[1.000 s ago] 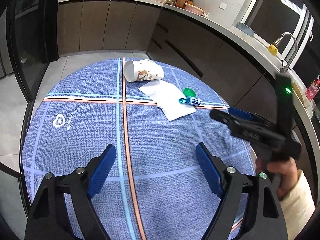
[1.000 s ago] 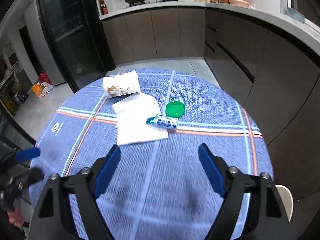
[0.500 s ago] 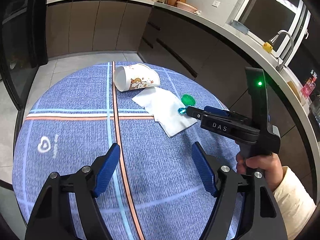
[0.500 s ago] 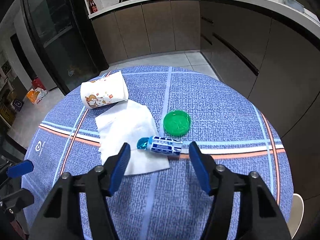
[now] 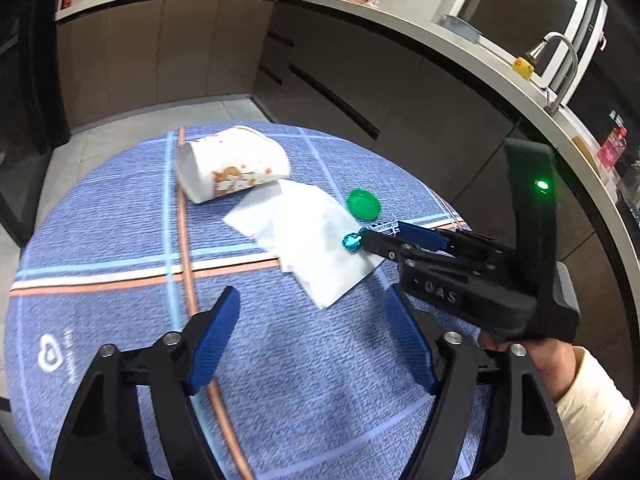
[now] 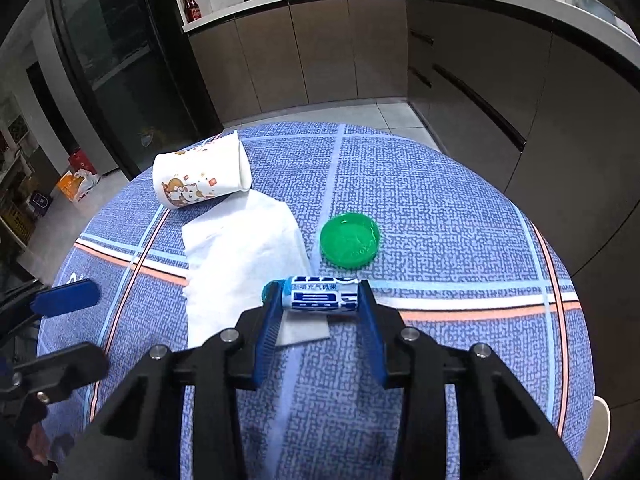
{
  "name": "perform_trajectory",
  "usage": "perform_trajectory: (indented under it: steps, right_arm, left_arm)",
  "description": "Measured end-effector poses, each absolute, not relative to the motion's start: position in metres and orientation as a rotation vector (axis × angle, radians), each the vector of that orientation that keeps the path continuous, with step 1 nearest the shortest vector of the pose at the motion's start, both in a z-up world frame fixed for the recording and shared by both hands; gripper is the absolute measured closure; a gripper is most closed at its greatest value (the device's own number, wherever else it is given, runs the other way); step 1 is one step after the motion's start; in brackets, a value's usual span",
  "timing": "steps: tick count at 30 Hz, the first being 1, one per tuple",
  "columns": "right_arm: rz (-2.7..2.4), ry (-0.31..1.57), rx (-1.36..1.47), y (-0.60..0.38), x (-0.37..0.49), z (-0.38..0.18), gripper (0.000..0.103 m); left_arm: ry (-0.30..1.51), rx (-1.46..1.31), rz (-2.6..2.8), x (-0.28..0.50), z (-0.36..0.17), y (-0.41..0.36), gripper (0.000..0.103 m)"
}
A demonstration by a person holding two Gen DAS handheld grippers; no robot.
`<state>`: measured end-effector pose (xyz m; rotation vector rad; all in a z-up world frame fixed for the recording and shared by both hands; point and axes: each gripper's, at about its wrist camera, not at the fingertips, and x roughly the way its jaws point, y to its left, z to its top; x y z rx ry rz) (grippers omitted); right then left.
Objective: Collect trash
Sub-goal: 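Grasp the blue-white tube with the right tool while the left tool grasps the white tissue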
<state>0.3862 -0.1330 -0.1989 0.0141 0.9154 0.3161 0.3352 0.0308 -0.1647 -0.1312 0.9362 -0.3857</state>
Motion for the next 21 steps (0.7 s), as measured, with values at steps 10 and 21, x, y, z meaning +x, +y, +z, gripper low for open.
perform_trajectory:
  steps: [10,21]
  right_arm:
    - [0.294,0.900,0.022,-0.151,0.369,-0.199,0.065]
    - [0.266,0.889,0.023,-0.169,0.356,-0.193,0.065]
  left_arm:
    - [0.964,-0.063,-0.385,0.368,-0.184,0.007,0.025]
    - [0.967,0.087,-0.361,0.389,-0.198,-0.021,0.037]
